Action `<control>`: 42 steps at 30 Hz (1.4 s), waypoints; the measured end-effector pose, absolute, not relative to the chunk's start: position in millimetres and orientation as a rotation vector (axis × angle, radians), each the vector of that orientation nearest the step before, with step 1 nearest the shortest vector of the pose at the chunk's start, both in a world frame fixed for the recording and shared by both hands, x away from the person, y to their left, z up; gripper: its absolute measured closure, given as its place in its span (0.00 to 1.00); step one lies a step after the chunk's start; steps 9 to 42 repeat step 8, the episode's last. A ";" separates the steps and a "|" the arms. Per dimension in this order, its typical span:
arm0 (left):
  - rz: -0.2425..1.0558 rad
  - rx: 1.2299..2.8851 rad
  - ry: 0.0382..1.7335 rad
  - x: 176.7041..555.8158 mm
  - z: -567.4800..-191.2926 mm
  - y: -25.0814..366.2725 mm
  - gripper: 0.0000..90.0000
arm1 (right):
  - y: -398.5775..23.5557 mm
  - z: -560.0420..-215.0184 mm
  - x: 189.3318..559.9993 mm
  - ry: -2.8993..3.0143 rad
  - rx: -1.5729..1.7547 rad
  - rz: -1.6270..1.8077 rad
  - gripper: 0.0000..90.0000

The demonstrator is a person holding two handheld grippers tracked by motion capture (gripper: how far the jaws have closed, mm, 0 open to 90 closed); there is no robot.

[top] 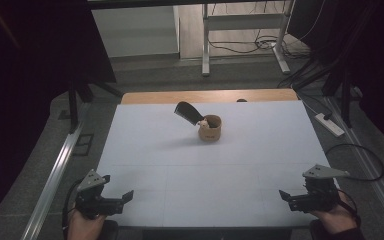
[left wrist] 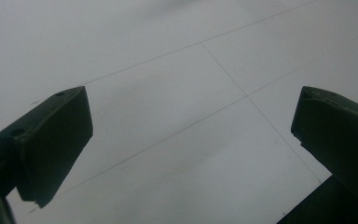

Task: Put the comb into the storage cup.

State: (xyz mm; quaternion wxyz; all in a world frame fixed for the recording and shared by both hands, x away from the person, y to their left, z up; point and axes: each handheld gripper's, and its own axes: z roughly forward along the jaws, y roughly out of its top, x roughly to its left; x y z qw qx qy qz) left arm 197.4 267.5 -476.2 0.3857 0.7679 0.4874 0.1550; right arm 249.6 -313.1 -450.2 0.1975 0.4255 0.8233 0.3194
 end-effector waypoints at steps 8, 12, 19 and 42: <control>0.380 1.955 1.253 197.1 -476.6 268.0 0.00 | -313.0 -450.6 250.7 2.302 1.202 0.881 0.00; 0.380 1.955 1.253 197.1 -476.6 268.0 0.00 | -313.0 -450.6 250.7 2.302 1.202 0.881 0.00; 0.380 1.955 1.253 197.1 -476.6 268.0 0.00 | -313.0 -450.6 250.7 2.302 1.202 0.881 0.00; 0.380 1.955 1.253 197.1 -476.6 268.0 0.00 | -313.0 -450.6 250.7 2.302 1.202 0.881 0.00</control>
